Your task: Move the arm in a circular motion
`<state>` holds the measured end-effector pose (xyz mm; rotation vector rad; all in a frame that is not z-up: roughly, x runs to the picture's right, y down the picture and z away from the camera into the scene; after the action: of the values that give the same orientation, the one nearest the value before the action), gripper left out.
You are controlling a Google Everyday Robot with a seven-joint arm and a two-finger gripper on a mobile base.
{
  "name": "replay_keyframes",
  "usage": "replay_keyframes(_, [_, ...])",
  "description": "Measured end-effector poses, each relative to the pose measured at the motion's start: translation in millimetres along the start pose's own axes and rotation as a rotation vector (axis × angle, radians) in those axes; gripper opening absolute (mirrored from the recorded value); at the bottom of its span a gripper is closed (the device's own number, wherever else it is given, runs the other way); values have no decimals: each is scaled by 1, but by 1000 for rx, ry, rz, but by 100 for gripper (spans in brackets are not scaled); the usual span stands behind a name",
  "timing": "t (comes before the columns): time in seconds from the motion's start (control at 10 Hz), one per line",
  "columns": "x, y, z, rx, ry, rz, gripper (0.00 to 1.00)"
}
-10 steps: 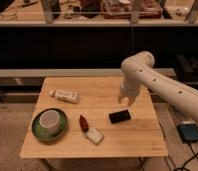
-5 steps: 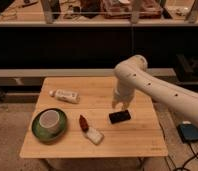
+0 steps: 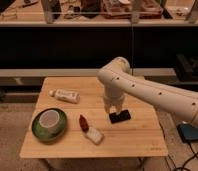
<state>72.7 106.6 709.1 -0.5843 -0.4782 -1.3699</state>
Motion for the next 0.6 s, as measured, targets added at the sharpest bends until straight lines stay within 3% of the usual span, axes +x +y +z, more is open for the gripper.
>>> replay_keyframes(0.1, [-16, -8, -4, 29, -5, -13, 41])
replay_keyframes(0.3, [-33, -14, -16, 25, -2, -79, 41])
replay_keyframes(0.6, [-33, -10, -13, 28, -4, -107, 41])
